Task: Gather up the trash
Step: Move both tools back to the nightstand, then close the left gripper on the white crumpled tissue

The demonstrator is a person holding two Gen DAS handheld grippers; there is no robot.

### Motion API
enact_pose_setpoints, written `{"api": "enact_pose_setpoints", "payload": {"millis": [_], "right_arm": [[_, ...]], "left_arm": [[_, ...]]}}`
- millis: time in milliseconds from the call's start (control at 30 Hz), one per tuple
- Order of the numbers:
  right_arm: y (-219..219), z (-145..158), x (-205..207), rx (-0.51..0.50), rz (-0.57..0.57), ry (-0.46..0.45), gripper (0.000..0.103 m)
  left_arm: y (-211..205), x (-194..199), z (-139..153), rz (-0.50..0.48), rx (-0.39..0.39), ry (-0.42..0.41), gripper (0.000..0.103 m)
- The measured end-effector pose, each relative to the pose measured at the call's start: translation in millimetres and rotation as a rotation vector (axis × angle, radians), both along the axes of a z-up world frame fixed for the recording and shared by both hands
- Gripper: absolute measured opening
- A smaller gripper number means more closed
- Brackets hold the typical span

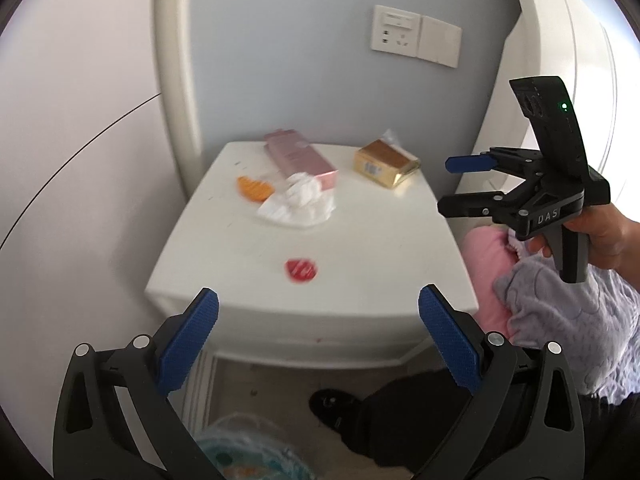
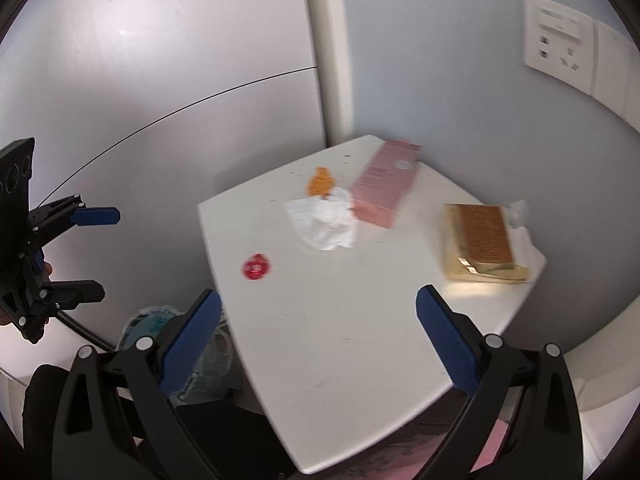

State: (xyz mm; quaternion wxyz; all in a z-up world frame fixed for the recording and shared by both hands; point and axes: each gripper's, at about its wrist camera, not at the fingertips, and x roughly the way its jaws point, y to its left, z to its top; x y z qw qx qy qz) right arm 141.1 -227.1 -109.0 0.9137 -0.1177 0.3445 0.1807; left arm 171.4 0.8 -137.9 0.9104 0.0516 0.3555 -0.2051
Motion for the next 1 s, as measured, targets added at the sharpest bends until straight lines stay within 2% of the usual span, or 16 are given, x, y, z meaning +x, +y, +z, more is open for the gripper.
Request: {"api": "enact_pose_setpoints", "payload": {"millis": [433, 800, 1000], "right_arm": [[-64.1, 13.3, 50.9, 0.019, -0.129, -0.008, 0.095], [-81.7, -6.4, 104.6, 0.001, -0.169, 0.078, 0.095], [-89.1, -15.2, 126.4, 0.007, -0.184, 0.110, 0.095]], "left_arm": [[-50.4, 74.5, -3.4, -0.123, 0.022, 0.013, 0.097], [-57.4, 139.4, -26.2, -0.148, 0.034, 0.046, 0.097], [-58.7, 170.2, -42.2, -0.181, 0.015, 0.093, 0.097]]}}
